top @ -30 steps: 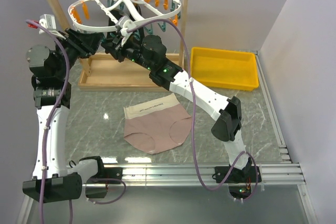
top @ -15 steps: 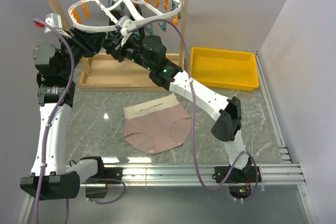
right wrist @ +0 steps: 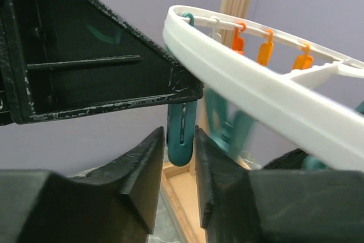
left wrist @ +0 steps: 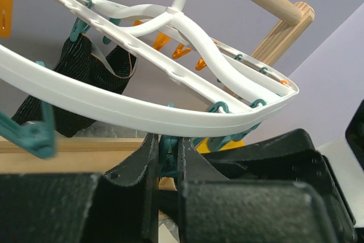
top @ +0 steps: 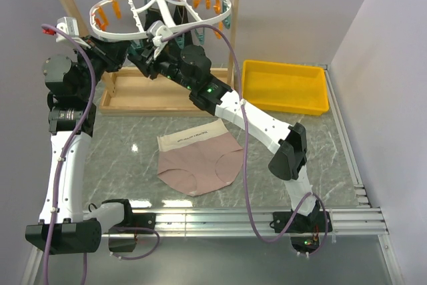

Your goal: Clip the underwear to the hanger

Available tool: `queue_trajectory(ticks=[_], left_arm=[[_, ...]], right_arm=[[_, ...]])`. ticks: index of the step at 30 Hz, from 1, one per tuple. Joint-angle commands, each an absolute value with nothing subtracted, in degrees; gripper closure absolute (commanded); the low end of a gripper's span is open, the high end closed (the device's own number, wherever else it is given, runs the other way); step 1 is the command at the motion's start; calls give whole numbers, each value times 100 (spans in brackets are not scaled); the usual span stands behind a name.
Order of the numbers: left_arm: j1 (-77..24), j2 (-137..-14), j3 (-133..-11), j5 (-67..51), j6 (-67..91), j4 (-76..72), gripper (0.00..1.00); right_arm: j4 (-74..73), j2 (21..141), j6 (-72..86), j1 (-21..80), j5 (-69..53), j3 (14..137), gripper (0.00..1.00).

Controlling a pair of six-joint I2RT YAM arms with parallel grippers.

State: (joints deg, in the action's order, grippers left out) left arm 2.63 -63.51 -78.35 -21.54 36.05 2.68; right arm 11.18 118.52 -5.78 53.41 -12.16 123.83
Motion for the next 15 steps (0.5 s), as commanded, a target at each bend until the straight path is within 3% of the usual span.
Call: queue_trajectory(ticks=[1, 7, 15], left_arm=[[237, -6310, -8059, -2162, 3604, -18, 99], [237, -6311, -8059, -2153, 3560, -18, 99], [229, -6302, -8094, -2145, 3463, 130, 100]], right_arm=[[1187, 11593, -642, 5432, -1230, 12305, 58], [1213, 11277, -685, 5414, -1265, 11683, 44], [1090, 10284, -642, 5396, -1590, 10057, 41]])
